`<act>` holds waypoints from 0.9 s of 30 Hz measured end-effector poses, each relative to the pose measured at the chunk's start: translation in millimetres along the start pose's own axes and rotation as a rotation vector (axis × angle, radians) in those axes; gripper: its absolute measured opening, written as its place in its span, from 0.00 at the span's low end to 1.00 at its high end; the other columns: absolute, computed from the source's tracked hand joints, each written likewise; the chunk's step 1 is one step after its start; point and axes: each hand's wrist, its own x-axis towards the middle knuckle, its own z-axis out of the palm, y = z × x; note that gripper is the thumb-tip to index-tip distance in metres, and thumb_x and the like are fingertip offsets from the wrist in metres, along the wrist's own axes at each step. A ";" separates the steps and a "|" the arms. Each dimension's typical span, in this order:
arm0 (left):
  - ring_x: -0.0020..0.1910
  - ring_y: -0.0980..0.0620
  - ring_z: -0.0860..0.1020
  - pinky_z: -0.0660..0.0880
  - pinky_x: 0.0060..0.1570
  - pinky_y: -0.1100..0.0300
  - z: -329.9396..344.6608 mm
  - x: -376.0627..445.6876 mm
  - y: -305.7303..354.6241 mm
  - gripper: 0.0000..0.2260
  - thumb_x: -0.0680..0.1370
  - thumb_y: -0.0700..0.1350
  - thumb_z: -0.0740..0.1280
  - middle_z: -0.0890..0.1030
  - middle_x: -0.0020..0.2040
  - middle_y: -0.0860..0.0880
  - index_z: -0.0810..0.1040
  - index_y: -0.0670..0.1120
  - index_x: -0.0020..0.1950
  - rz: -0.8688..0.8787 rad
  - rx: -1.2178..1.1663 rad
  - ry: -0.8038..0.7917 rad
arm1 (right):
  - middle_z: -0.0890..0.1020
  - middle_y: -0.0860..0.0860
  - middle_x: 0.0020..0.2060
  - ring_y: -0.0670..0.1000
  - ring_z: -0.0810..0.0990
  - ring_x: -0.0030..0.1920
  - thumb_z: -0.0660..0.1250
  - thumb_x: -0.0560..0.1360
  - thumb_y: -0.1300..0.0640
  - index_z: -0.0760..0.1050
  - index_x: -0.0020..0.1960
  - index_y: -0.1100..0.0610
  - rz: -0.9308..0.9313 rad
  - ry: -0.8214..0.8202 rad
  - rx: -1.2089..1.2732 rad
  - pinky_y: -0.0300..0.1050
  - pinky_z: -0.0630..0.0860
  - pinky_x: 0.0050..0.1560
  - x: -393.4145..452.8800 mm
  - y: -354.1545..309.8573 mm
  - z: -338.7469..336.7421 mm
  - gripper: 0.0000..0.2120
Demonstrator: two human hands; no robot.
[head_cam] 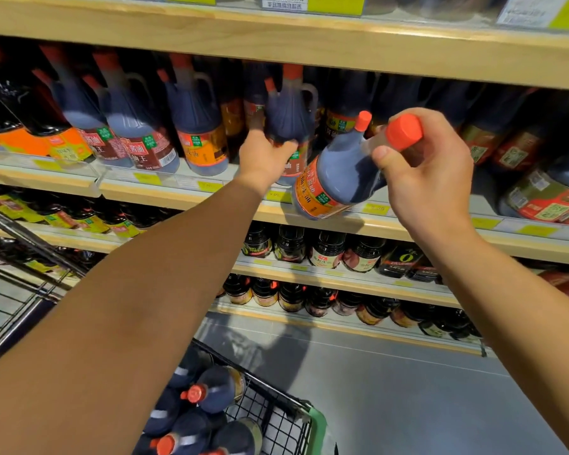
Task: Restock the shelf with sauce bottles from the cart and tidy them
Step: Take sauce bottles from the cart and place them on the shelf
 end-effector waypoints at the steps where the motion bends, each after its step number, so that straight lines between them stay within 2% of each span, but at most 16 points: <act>1: 0.58 0.45 0.75 0.70 0.54 0.59 4.6 -0.7 3.3 0.24 0.74 0.49 0.71 0.78 0.59 0.45 0.68 0.44 0.67 -0.010 0.011 -0.010 | 0.79 0.46 0.44 0.51 0.79 0.46 0.70 0.70 0.59 0.75 0.54 0.55 0.000 0.000 0.003 0.52 0.77 0.49 0.2 0.8 -1.1 0.13; 6: 0.53 0.43 0.76 0.71 0.48 0.56 16.1 -2.2 13.0 0.20 0.75 0.51 0.69 0.77 0.53 0.43 0.72 0.39 0.60 -0.093 0.071 -0.063 | 0.79 0.45 0.43 0.51 0.79 0.46 0.70 0.70 0.60 0.75 0.53 0.55 0.015 -0.014 0.013 0.52 0.77 0.50 2.4 -0.4 -6.3 0.13; 9: 0.52 0.44 0.76 0.73 0.50 0.54 2.4 -4.7 12.6 0.20 0.74 0.53 0.68 0.77 0.51 0.45 0.72 0.41 0.58 -0.102 0.025 -0.073 | 0.79 0.45 0.43 0.51 0.79 0.46 0.70 0.70 0.61 0.75 0.53 0.56 0.011 -0.052 0.027 0.53 0.77 0.50 -1.0 -6.2 -3.8 0.13; 11: 0.53 0.47 0.76 0.75 0.55 0.50 -16.2 -8.0 6.6 0.21 0.71 0.55 0.68 0.78 0.53 0.46 0.73 0.42 0.57 -0.069 -0.024 -0.066 | 0.78 0.42 0.43 0.49 0.78 0.46 0.69 0.70 0.62 0.76 0.54 0.57 -0.012 -0.088 0.033 0.53 0.77 0.50 -5.4 -13.1 2.6 0.13; 13: 0.57 0.49 0.76 0.74 0.57 0.54 -38.5 -12.9 -0.7 0.19 0.72 0.54 0.68 0.78 0.59 0.44 0.71 0.42 0.56 -0.041 -0.062 -0.071 | 0.78 0.41 0.43 0.47 0.78 0.46 0.69 0.70 0.61 0.75 0.54 0.57 -0.041 -0.105 0.034 0.53 0.77 0.50 -7.6 -21.6 12.3 0.13; 14: 0.60 0.52 0.75 0.71 0.58 0.58 -49.8 -15.1 -5.9 0.18 0.75 0.51 0.68 0.76 0.64 0.44 0.71 0.43 0.59 -0.045 -0.093 -0.071 | 0.78 0.42 0.44 0.47 0.78 0.47 0.69 0.69 0.61 0.75 0.55 0.57 -0.062 -0.113 0.046 0.53 0.77 0.50 -7.4 -26.5 18.8 0.14; 16: 0.63 0.56 0.72 0.67 0.60 0.65 -73.7 -19.3 -15.2 0.26 0.77 0.47 0.67 0.72 0.69 0.45 0.65 0.44 0.73 -0.076 -0.139 -0.066 | 0.79 0.44 0.47 0.49 0.79 0.48 0.69 0.68 0.60 0.75 0.56 0.57 -0.103 -0.132 0.061 0.55 0.76 0.51 -4.9 -35.8 34.0 0.16; 17: 0.65 0.55 0.72 0.65 0.61 0.67 -84.8 -20.4 -21.1 0.28 0.77 0.46 0.67 0.72 0.69 0.43 0.62 0.45 0.75 -0.071 -0.139 -0.065 | 0.79 0.45 0.47 0.49 0.79 0.49 0.69 0.68 0.60 0.75 0.56 0.56 -0.118 -0.144 0.054 0.54 0.76 0.52 -2.9 -40.2 42.4 0.17; 19: 0.69 0.53 0.69 0.65 0.62 0.69 -104.5 -27.3 -31.9 0.27 0.78 0.45 0.66 0.72 0.69 0.40 0.62 0.45 0.75 -0.022 -0.091 -0.073 | 0.80 0.46 0.48 0.50 0.79 0.48 0.69 0.67 0.59 0.75 0.57 0.56 -0.144 -0.168 0.029 0.53 0.76 0.52 1.6 -48.2 60.3 0.18; 21: 0.69 0.55 0.70 0.67 0.64 0.66 -120.7 -33.6 -40.8 0.27 0.78 0.47 0.67 0.73 0.69 0.44 0.63 0.47 0.75 0.039 0.018 -0.065 | 0.81 0.47 0.48 0.52 0.79 0.48 0.68 0.66 0.58 0.75 0.57 0.55 -0.181 -0.192 0.008 0.54 0.75 0.52 8.0 -53.2 79.6 0.19; 23: 0.64 0.54 0.73 0.69 0.63 0.60 -133.5 -37.5 -45.4 0.28 0.77 0.50 0.67 0.74 0.67 0.48 0.63 0.50 0.75 0.095 0.206 -0.039 | 0.82 0.48 0.48 0.54 0.79 0.48 0.67 0.66 0.57 0.75 0.56 0.55 -0.200 -0.214 -0.033 0.53 0.75 0.52 16.6 -54.5 98.1 0.18; 25: 0.59 0.54 0.74 0.68 0.61 0.60 -141.9 -39.0 -53.3 0.28 0.77 0.51 0.66 0.73 0.69 0.51 0.63 0.52 0.75 0.120 0.347 -0.031 | 0.82 0.49 0.47 0.55 0.79 0.47 0.67 0.66 0.56 0.75 0.56 0.54 -0.197 -0.235 -0.070 0.54 0.74 0.52 26.1 -52.5 116.1 0.18; 27: 0.65 0.54 0.72 0.66 0.65 0.59 -146.9 -40.2 -65.1 0.29 0.76 0.51 0.66 0.69 0.72 0.52 0.61 0.52 0.76 0.180 0.434 -0.037 | 0.82 0.50 0.47 0.56 0.79 0.48 0.67 0.67 0.56 0.75 0.57 0.53 -0.180 -0.247 -0.116 0.53 0.74 0.53 34.5 -48.4 132.2 0.18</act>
